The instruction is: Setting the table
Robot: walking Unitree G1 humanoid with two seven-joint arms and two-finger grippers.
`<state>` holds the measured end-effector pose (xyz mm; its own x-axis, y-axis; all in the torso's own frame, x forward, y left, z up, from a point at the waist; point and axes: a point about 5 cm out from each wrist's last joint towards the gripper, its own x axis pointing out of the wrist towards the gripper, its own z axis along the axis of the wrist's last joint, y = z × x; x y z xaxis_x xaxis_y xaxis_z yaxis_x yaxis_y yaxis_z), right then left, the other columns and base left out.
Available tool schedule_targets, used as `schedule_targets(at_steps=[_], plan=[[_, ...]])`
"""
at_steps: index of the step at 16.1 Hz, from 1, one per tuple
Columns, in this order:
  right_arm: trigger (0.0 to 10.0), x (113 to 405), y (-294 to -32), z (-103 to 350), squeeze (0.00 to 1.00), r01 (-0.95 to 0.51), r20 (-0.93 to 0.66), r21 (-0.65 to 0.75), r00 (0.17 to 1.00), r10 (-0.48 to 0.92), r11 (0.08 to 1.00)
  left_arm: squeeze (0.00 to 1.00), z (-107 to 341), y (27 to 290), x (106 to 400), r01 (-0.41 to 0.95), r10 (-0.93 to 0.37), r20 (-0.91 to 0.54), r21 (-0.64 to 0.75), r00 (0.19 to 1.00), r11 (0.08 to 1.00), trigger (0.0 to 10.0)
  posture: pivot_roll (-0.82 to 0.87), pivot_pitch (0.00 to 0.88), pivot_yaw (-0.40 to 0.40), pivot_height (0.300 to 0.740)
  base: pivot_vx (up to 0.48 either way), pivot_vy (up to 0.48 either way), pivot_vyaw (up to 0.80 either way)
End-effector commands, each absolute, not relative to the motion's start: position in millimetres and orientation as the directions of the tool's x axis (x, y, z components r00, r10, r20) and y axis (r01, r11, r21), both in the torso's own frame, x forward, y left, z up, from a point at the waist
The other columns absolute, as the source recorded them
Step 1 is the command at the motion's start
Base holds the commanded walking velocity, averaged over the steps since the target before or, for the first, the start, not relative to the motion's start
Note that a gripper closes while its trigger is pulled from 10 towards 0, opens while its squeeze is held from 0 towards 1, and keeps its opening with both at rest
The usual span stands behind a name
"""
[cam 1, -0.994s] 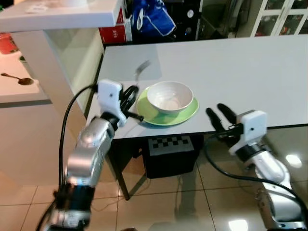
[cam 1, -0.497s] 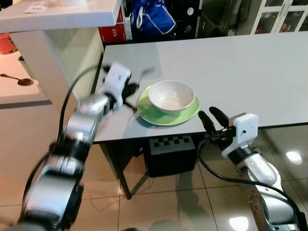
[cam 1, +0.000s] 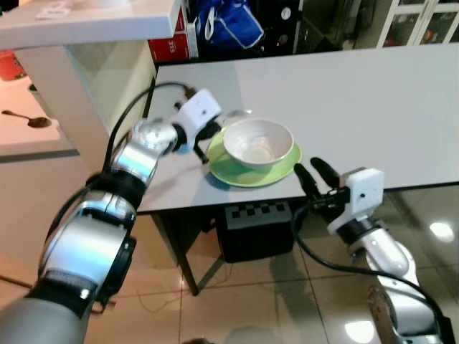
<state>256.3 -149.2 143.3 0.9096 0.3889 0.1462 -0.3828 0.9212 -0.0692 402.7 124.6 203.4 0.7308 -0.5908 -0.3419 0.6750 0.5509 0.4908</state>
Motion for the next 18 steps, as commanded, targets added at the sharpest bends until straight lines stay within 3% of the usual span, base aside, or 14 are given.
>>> schedule_targets(at_steps=[1,5,12,14,18], plan=[[10.0,254.5,-147.1,143.5,0.0,-0.383,0.143,-0.066,0.91,0.389,0.921,0.0,212.3,123.3,405.1,0.682,-0.593,-0.364,0.541,0.718,0.492,0.0,-0.09,0.0,0.112,0.74,0.0,0.0,0.0],[10.0,252.8,-144.2,141.9,0.0,-0.381,0.143,-0.056,0.912,0.385,0.923,0.0,219.2,114.5,408.0,0.683,-0.571,-0.425,0.629,0.702,0.372,0.0,-0.09,0.0,0.123,0.74,0.0,0.0,0.0],[10.0,247.5,-145.3,140.9,0.0,-0.366,0.137,-0.053,0.919,0.37,0.929,0.0,199.8,92.5,405.5,0.639,-0.472,-0.539,0.766,0.698,0.069,0.0,-0.13,0.0,0.139,0.74,0.0,0.0,0.0],[10.0,246.3,-145.7,141.0,0.0,-0.363,0.135,-0.053,0.92,0.367,0.93,0.0,197.3,89.6,405.2,0.633,-0.467,-0.538,0.772,0.702,0.06,0.0,-0.14,0.0,0.14,0.74,0.0,0.0,0.0],[10.0,242.0,-148.1,139.1,0.0,-0.351,0.123,-0.05,0.927,0.354,0.935,0.0,202.9,82.5,406.0,0.641,-0.522,-0.477,0.744,0.707,0.188,0.0,-0.15,0.0,0.142,0.74,0.0,0.0,0.0]])
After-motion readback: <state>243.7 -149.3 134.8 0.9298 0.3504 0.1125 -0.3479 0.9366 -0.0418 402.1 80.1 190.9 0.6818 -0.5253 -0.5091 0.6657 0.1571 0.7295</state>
